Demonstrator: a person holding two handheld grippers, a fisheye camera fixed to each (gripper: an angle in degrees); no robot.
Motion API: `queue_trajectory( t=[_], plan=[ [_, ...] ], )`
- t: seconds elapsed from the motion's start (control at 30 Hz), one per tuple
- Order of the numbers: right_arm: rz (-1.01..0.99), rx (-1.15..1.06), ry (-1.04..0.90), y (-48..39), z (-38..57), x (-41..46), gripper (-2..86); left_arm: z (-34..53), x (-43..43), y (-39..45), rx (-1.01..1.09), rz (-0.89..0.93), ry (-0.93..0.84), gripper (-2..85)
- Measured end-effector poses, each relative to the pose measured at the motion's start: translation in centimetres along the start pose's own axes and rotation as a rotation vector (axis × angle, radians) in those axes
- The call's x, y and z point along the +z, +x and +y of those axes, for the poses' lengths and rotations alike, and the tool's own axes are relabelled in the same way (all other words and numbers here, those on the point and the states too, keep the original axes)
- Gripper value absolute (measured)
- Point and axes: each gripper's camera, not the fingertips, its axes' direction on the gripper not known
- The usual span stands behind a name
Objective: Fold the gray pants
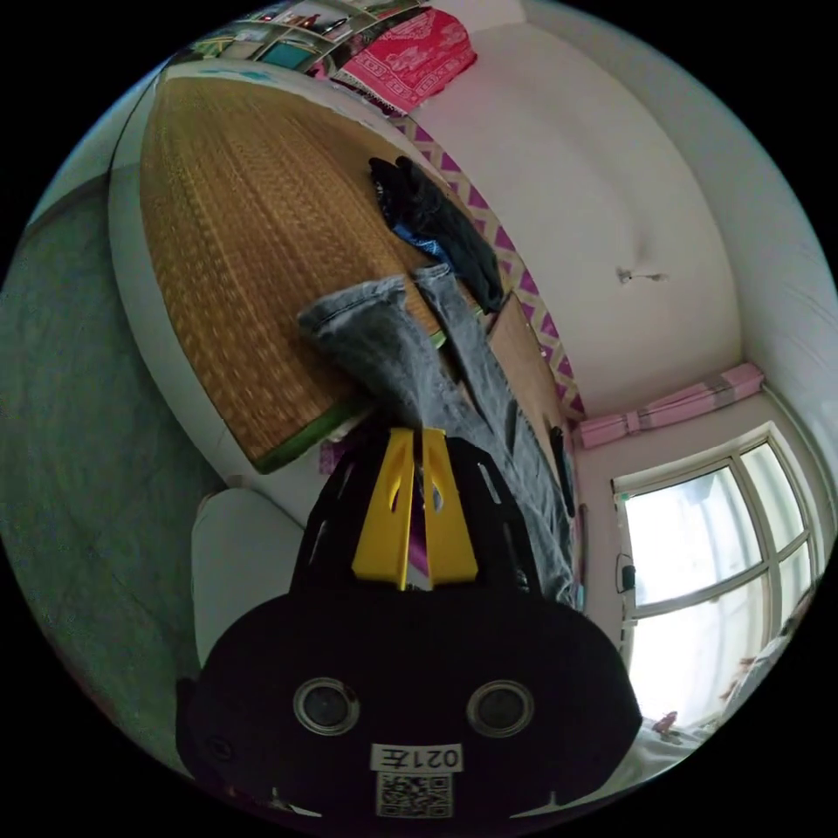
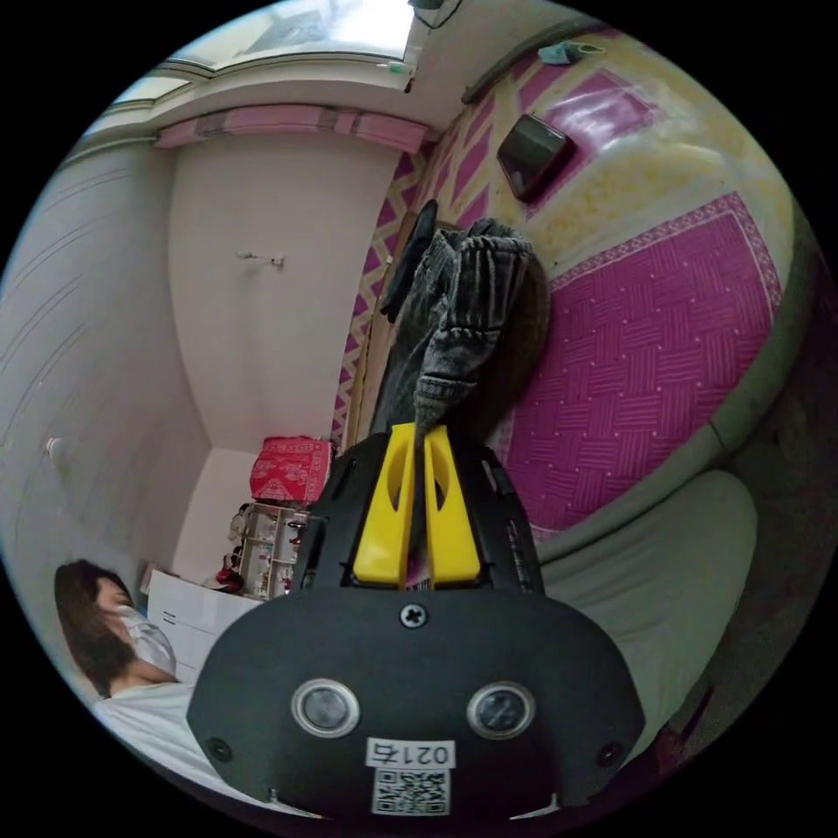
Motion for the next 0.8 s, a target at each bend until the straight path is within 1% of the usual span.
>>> queue_trajectory(
  t=[0.17, 0.3, 0.37, 0.43, 0.57, 0.73, 0.8],
  plan=[
    [-0.075, -0.031, -0.04, -2.6, -4.9, 1.8, -0.2, -4.3, 1.2, 5.0, 0.113, 0.054, -0.035, -0.9],
    [-0.137, -0.038, -0.089, -5.9, -11.7, 6.0, -0.1, -8.6, 4.8, 10.3, 0.24, -0.007, -0.084, -0.9],
    [-0.138, -0.051, -0.108, -7.4, -14.8, 8.6, -0.1, -11.4, 8.4, 14.3, 0.335, -0.085, -0.121, -0.9],
    [-0.09, -0.083, -0.134, -8.9, -19.1, 12.5, -0.1, -13.2, 11.5, 16.9, 0.397, -0.134, -0.144, -0.9],
    [-0.057, -0.057, -0.16, -8.6, -24.9, 19.0, 0.0, -17.4, 20.6, 20.8, 0.485, -0.257, -0.217, -1.0],
    [0.067, 0.0, -0.209, -6.4, -30.9, 28.5, 0.3, -20.7, 31.3, 21.9, 0.521, -0.384, -0.3, -1.0],
    [0.095, 0.033, -0.209, -5.2, -31.7, 30.8, 0.6, -21.2, 34.8, 21.5, 0.522, -0.418, -0.329, -0.9]
  ],
)
